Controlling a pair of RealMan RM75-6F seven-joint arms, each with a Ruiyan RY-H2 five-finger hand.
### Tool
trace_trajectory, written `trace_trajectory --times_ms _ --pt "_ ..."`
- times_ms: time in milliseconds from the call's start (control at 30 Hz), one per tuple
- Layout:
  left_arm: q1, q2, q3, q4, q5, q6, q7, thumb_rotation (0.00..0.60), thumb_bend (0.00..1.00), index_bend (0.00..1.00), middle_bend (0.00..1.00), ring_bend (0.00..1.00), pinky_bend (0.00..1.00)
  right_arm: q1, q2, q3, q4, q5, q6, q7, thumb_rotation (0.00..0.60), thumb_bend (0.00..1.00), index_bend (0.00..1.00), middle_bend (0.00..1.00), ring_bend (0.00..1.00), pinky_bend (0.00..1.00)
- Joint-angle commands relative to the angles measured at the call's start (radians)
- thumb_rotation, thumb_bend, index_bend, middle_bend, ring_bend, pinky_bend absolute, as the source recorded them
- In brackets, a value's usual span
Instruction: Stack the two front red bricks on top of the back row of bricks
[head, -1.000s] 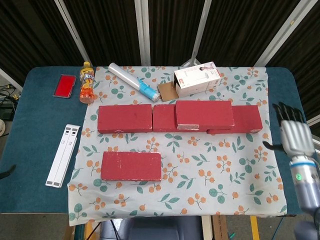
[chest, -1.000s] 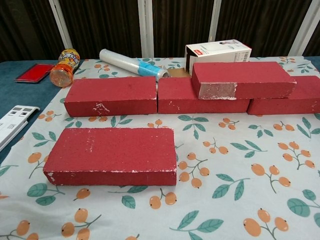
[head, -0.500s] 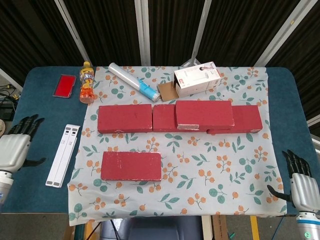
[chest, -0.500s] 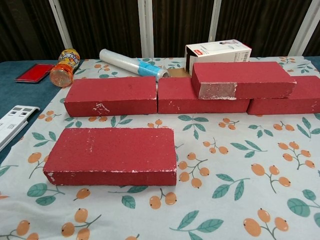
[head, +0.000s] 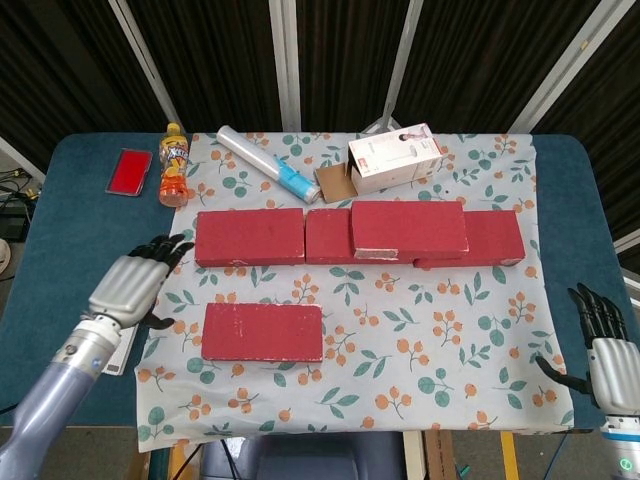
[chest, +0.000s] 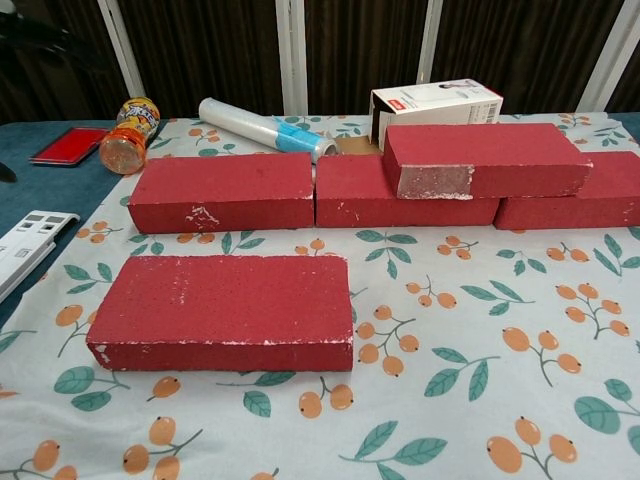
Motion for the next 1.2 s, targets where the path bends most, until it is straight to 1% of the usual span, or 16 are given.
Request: trace_trajectory --times_ms 33,133,300,633,733,800,900,933,1100,1200 --pt "-0.132 -0.107 0.025 -0.021 -0.151 0.054 0.106 0.6 0.0 0.0 0.0 0.0 0.18 -0.016 0.02 0.009 0.039 -0.064 -0.045 0.024 0.6 0.21 0.0 0.0 0.0 0.0" --pt "-0.187 -0.171 0.044 -0.021 -0.213 0.098 0.146 0.6 0.0 0.0 0.0 0.0 0.18 -0.028 0.027 0.022 0.032 -0.088 -0.051 0.018 0.6 0.21 0.0 0.0 0.0 0.0" --pt "-0.278 -0.277 0.065 -0.021 -0.308 0.206 0.223 0.6 0.0 0.0 0.0 0.0 0.19 -0.041 0.036 0.043 0.016 -0.113 -0.079 0.017 0.6 0.21 0.0 0.0 0.0 0.0" --pt "-0.36 -0.428 0.075 -0.021 -0.423 0.378 0.268 0.6 0.0 0.0 0.0 0.0 0.21 -0.057 0.031 0.075 0.027 -0.182 -0.111 0.04 0.6 0.21 0.0 0.0 0.0 0.0" --pt "-0.375 -0.465 0.087 -0.013 -0.429 0.422 0.285 0.6 0.0 0.0 0.0 0.0 0.21 -0.062 0.03 0.087 0.023 -0.19 -0.121 0.044 0.6 0.21 0.0 0.0 0.0 0.0" --pt "-0.377 -0.491 0.095 0.001 -0.429 0.43 0.283 0.6 0.0 0.0 0.0 0.0 0.18 -0.066 0.029 0.096 0.02 -0.191 -0.127 0.05 0.6 0.21 0.0 0.0 0.0 0.0" --pt "-0.378 -0.528 0.106 0.032 -0.426 0.424 0.275 0.6 0.0 0.0 0.0 0.0 0.06 -0.073 0.031 0.108 0.018 -0.187 -0.139 0.05 0.6 0.21 0.0 0.0 0.0 0.0" --pt "-0.38 -0.541 0.111 0.048 -0.421 0.423 0.276 0.6 0.0 0.0 0.0 0.0 0.03 -0.076 0.032 0.113 0.017 -0.186 -0.143 0.052 0.6 0.21 0.0 0.0 0.0 0.0" --pt "-0.387 -0.594 0.123 0.102 -0.408 0.413 0.279 0.6 0.0 0.0 0.0 0.0 0.0 -0.085 0.038 0.129 0.014 -0.189 -0.158 0.072 0.6 0.21 0.0 0.0 0.0 0.0" --pt "-0.392 -0.622 0.133 0.129 -0.392 0.421 0.289 0.6 0.0 0.0 0.0 0.0 0.0 -0.09 0.041 0.14 0.016 -0.193 -0.167 0.078 0.6 0.21 0.0 0.0 0.0 0.0"
